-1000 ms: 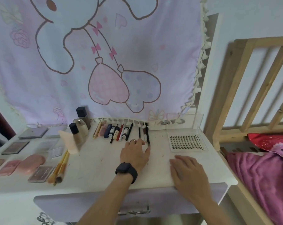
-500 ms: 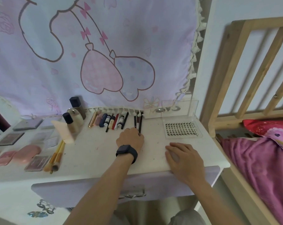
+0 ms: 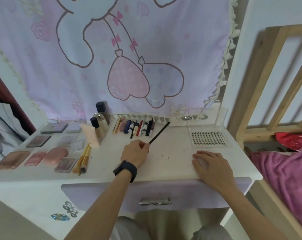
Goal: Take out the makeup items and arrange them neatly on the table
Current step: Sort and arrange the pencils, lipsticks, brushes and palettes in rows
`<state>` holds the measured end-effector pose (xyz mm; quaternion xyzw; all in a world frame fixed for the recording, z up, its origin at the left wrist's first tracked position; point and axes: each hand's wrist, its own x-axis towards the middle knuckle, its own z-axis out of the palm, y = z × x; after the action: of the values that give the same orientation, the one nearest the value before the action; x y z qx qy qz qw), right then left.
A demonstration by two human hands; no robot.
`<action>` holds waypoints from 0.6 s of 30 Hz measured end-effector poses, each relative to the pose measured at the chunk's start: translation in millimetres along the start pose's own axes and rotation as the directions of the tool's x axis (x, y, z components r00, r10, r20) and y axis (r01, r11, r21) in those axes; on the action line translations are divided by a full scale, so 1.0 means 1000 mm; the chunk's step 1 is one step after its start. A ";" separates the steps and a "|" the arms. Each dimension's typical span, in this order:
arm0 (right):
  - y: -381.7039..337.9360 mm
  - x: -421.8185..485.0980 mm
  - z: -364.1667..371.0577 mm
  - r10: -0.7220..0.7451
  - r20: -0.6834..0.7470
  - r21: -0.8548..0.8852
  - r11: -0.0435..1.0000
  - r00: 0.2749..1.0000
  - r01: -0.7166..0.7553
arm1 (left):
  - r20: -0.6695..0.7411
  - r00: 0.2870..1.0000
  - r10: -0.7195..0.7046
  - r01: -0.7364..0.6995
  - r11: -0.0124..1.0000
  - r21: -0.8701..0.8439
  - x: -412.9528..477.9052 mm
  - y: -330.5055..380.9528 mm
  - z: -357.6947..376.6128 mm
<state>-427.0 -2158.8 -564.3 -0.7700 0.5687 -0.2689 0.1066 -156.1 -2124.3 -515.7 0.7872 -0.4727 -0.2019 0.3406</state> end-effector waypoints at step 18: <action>-0.082 0.023 0.026 0.370 0.096 0.846 0.458 0.924 -0.272 | 0.187 0.833 0.522 -0.546 0.718 0.432 -0.051 -0.015 0.008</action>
<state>-341.5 -2157.3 -540.3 -0.4841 0.5046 -0.5241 0.4862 -175.8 -2077.6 -532.2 0.6699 -0.7222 0.0049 0.1718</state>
